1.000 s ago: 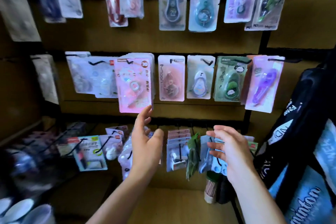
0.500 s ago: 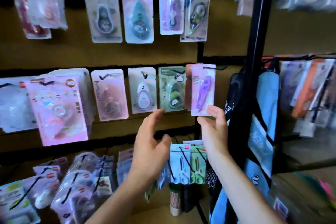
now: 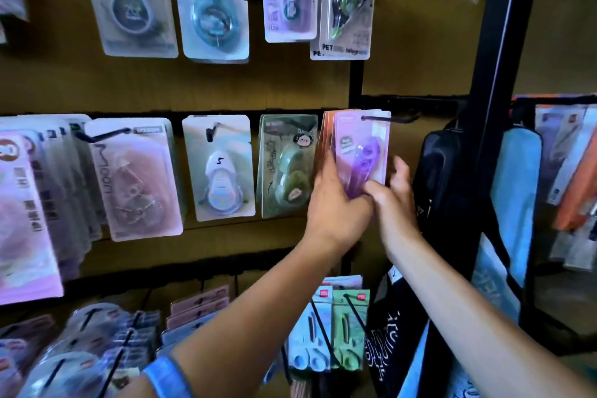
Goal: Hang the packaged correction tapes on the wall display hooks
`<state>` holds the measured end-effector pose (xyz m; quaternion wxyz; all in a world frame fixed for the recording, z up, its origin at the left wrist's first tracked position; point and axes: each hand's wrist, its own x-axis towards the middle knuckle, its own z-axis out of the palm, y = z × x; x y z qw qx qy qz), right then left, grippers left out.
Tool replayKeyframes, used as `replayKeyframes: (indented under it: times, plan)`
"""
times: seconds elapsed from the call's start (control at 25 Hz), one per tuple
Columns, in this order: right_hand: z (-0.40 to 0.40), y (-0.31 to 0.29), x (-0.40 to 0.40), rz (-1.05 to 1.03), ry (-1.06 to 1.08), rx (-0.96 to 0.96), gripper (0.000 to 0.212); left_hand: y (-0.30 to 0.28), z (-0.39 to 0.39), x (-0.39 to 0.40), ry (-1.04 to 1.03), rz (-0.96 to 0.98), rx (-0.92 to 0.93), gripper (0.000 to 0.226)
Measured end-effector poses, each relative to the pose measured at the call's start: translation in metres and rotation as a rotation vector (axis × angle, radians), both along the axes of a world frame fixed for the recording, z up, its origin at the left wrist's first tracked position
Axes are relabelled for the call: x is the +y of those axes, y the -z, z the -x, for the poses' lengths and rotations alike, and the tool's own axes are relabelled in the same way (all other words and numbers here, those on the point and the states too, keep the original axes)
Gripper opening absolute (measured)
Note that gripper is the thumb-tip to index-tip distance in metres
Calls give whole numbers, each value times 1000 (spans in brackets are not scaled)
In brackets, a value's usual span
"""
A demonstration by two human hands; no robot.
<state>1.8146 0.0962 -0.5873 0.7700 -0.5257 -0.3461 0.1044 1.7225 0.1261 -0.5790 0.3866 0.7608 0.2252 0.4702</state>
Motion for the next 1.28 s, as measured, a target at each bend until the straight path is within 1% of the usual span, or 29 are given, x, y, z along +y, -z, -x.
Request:
replayKeyframes:
  times: [0.12, 0.2, 0.32, 0.44, 0.6, 0.76, 0.84, 0.96, 1.12, 1.2, 1.28]
  plan:
    - [-2, -3, -6, 5, -41, 7, 62, 5, -11, 4, 69, 127, -128, 78]
    - [-2, -4, -12, 27, -48, 21, 60, 4, -12, -3, 86, 181, -201, 67]
    - [4, -8, -25, -95, -169, 160, 49, 0, -14, -15, 100, 201, -277, 51]
    - [11, -10, -39, -129, -203, 202, 31, -2, -11, -26, 154, 242, -314, 49]
    - [18, -7, -52, -115, -234, 224, 32, -3, 1, -35, 173, 250, -326, 54]
    - [25, -8, -62, -113, -196, 183, 29, -11, 13, -41, 218, 292, -333, 56]
    - [29, -7, -64, -89, -194, 163, 31, -15, 20, -44, 261, 318, -318, 57]
    - [32, -3, -68, -39, -203, 177, 26, -20, 25, -45, 299, 351, -282, 56]
    - [32, 3, -74, -19, -160, 189, 35, -24, 31, -44, 300, 361, -230, 55]
    - [37, 6, -76, 2, -120, 154, 38, -26, 37, -41, 294, 373, -200, 54]
    - [45, 9, -78, -29, -86, 131, 41, -29, 44, -38, 290, 409, -183, 54]
